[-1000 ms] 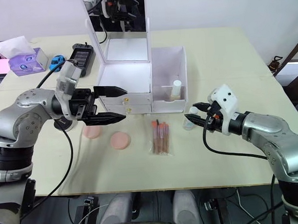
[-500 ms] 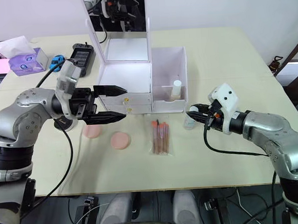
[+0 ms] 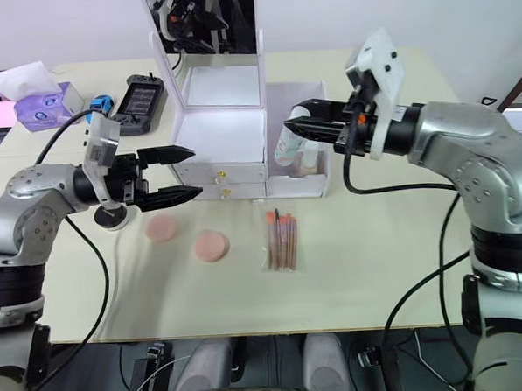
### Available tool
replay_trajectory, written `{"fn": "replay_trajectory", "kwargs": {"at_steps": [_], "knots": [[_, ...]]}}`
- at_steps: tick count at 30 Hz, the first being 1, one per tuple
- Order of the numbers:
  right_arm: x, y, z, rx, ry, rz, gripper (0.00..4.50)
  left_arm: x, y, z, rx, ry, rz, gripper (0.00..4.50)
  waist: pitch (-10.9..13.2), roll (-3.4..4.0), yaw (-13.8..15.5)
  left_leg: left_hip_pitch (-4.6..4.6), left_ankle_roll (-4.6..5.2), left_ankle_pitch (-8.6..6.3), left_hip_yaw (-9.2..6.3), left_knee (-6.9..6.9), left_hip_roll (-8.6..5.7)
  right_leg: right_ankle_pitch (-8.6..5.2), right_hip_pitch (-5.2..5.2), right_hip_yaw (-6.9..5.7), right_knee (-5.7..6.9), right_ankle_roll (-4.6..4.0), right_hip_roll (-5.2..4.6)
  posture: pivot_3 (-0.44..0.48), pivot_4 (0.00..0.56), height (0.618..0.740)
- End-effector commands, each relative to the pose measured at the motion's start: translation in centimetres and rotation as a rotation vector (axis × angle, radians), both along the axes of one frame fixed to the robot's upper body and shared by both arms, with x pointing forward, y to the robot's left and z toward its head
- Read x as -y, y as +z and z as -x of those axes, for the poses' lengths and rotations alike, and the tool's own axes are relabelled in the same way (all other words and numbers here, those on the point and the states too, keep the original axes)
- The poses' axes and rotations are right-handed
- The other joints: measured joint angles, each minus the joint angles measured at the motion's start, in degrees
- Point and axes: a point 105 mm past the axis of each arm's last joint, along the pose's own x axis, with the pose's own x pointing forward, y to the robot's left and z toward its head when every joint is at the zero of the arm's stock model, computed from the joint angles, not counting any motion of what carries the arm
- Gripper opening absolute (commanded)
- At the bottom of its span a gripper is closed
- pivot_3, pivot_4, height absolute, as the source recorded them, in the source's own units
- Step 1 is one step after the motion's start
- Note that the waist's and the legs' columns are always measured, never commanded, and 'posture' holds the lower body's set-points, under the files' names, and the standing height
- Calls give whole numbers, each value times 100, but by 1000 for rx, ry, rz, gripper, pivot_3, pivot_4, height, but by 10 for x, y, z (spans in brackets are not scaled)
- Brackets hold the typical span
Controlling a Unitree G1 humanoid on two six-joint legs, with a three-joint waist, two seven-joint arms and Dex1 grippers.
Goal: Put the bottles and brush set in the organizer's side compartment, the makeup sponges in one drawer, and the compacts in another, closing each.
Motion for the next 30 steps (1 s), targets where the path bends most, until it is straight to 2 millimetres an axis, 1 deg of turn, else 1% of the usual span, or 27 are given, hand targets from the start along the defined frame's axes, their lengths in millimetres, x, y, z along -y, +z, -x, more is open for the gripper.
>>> {"fn": "replay_trajectory", "kwargs": {"at_steps": [1,5,10,15,20,25,27,28,30], "knots": [[-3,7,-11,69,3,20,699,-3,14,7,77,17,2,4500,0,0,-9,0,0,0,0,0,-1,1,-1,1,0,-1,0,0,150,740],[-8,-11,-26,54,21,73,699,-7,15,12,82,47,5,4500,0,1,-24,4,0,0,0,-2,1,1,-3,0,8,1,2,0,150,740],[-11,-30,-31,16,55,100,699,-11,15,15,84,77,3,4500,1,2,-25,7,0,0,1,-1,2,-1,-4,1,14,4,3,0,150,740],[-13,-43,-40,18,49,142,699,-11,15,17,81,84,7,4500,1,2,-25,9,-1,1,0,0,2,0,-3,1,15,3,4,0,150,740],[-18,-52,-50,37,47,195,699,-8,14,16,80,79,9,4500,1,2,-26,11,-2,1,1,1,2,1,-3,1,17,2,4,0,150,740],[-21,-58,-53,19,59,224,699,-7,14,16,77,69,9,4500,1,2,-28,13,-3,2,1,1,2,2,-3,2,21,2,5,0,150,740],[-21,-55,-54,14,57,219,1716,-7,13,17,73,60,0,4500,1,2,-28,14,-3,2,1,0,2,2,-3,2,23,1,5,0,150,740],[-20,-53,-54,14,55,216,2098,-7,12,17,70,56,-2,4500,1,2,-28,14,-3,2,1,0,2,2,-3,2,23,2,5,0,150,740],[-19,-48,-52,12,59,204,3071,-10,12,17,67,59,-10,4500,1,2,-28,14,-4,2,1,1,2,2,-3,2,23,1,5,0,150,740]]}}
